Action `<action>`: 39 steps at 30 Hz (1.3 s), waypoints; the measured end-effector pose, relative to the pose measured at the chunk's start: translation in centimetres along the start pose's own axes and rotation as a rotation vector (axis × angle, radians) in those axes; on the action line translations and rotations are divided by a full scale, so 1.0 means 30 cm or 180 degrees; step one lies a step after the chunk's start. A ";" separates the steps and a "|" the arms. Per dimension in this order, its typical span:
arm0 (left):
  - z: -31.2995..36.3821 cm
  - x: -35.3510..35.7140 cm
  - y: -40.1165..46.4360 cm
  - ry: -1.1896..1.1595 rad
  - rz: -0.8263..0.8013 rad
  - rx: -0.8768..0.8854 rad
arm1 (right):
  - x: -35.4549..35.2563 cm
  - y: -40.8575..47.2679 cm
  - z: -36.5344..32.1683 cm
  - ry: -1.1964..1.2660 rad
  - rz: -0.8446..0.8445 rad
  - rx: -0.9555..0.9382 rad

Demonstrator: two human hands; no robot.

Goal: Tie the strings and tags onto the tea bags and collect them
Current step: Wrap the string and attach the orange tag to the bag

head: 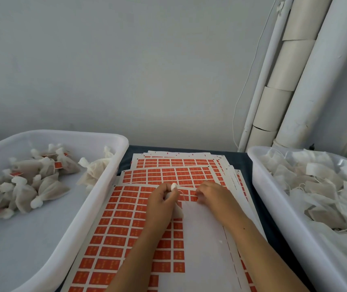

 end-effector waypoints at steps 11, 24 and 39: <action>-0.007 0.002 0.004 -0.0155 0.0091 -0.0077 | -0.007 -0.015 -0.015 -0.0430 0.0210 -0.0489; -0.008 0.014 -0.003 -0.0146 0.0010 -0.0088 | 0.007 -0.045 -0.015 -0.0679 0.0308 -0.0733; -0.005 0.011 -0.001 -0.0129 -0.0024 -0.0111 | -0.014 -0.050 -0.023 -0.0931 0.0291 -0.1242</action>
Point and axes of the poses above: each hand's wrist, its own y-axis towards the middle knuckle, its own x-axis out of the palm, z = x × y, the point moved 4 cm from there along y, towards the middle knuckle, and after that the axes turned 4 degrees about x, right-handed, at the moved point
